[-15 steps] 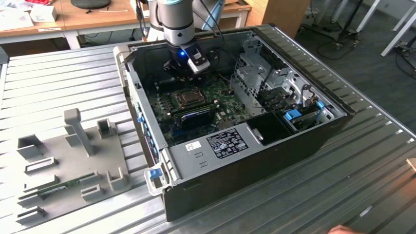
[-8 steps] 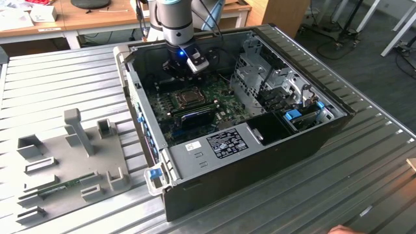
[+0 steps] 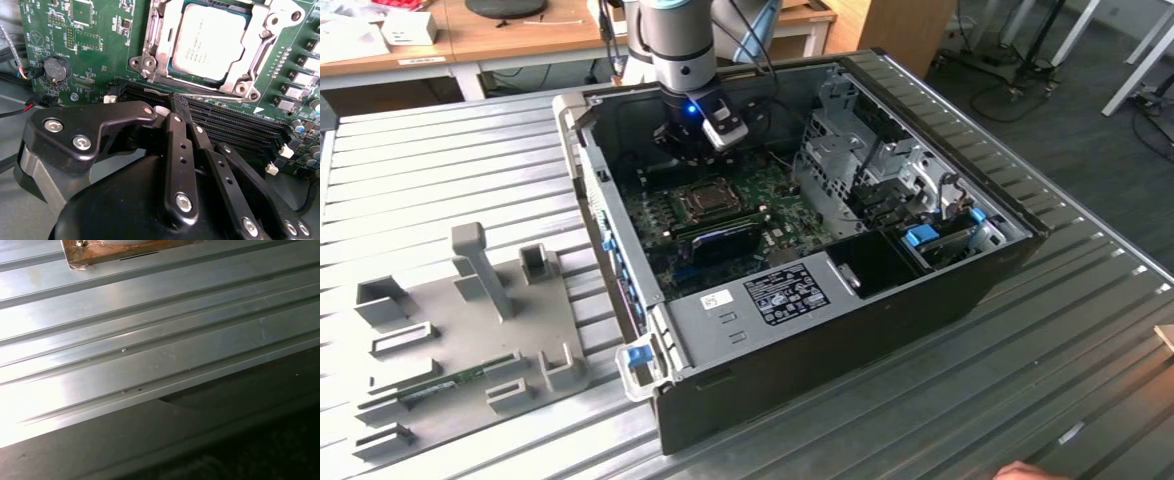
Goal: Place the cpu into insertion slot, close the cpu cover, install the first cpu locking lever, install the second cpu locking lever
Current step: 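Install the first cpu locking lever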
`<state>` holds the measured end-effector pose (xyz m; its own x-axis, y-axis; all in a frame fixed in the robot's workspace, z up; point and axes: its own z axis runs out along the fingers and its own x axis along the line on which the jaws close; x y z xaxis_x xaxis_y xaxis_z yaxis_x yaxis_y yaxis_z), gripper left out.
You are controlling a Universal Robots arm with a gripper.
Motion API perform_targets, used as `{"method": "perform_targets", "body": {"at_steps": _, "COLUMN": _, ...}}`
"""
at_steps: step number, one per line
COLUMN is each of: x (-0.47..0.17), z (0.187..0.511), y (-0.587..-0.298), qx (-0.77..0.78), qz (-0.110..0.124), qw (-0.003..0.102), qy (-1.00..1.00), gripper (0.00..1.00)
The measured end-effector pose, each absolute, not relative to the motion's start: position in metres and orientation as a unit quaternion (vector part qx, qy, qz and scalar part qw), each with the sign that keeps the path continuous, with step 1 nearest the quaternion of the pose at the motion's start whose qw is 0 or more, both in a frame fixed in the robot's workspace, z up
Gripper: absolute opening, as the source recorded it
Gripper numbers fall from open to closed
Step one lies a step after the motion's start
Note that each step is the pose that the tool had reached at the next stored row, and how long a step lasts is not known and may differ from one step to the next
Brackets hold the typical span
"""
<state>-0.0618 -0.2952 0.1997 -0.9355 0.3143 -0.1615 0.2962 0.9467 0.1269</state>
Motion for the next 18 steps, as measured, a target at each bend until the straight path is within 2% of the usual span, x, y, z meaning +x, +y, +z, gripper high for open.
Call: {"method": "perform_targets", "body": {"at_steps": 18, "x": -0.0637, "z": 0.1979, "y": -0.3003, "qx": 0.155, "qz": 0.051, "qw": 0.096, "qy": 0.982, "gripper": 0.1}}
